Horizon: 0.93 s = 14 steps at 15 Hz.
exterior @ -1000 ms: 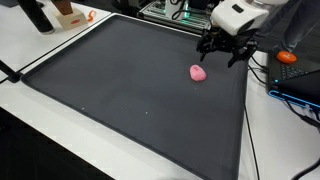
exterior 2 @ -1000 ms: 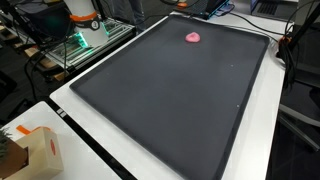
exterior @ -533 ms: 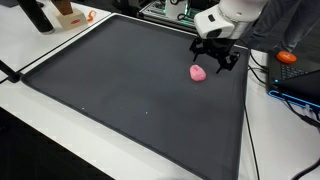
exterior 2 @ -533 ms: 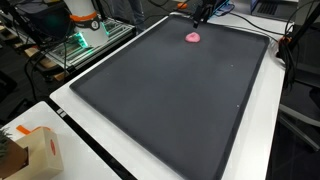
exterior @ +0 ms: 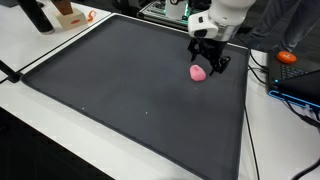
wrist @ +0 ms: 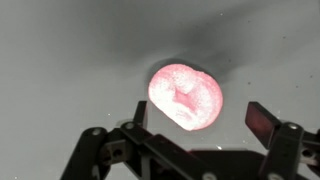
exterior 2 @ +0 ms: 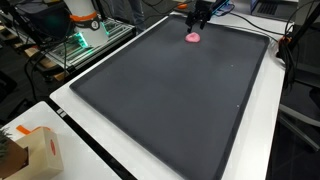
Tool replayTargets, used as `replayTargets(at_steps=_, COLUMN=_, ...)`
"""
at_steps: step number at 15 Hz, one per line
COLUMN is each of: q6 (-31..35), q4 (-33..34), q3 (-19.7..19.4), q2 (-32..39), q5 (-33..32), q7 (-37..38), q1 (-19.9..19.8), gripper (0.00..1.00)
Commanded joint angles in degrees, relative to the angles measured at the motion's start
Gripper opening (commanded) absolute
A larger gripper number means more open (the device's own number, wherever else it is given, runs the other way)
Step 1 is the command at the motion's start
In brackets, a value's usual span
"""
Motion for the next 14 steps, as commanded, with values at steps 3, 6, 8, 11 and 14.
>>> replayTargets(at_steps=3, q6=8.12, q4=-6.98, q3=-0.49, q2=-2.49, q5=2.30, q7=3.42, q1=-0.32, gripper=1.00)
replayTargets(at_steps=6, q6=11.35, q4=-8.55, q3=-0.84, q2=-2.30, q5=2.66, q7=4.38, q1=-0.45, gripper=0.95)
replayTargets(at_steps=8, q6=13.01, q4=-9.48, q3=-0.86, q2=-2.27, q5=3.20, q7=4.44, q1=-0.76, gripper=0.71)
replayTargets(at_steps=11, q6=14.56, q4=-10.33, q3=-0.75, q2=-2.16, q5=4.37, q7=4.13, q1=-1.17, gripper=0.54)
replayTargets(at_steps=14, q6=14.56, q4=-10.55, q3=-0.41, q2=-2.33, q5=6.23, q7=3.80, q1=-1.52, gripper=0.32)
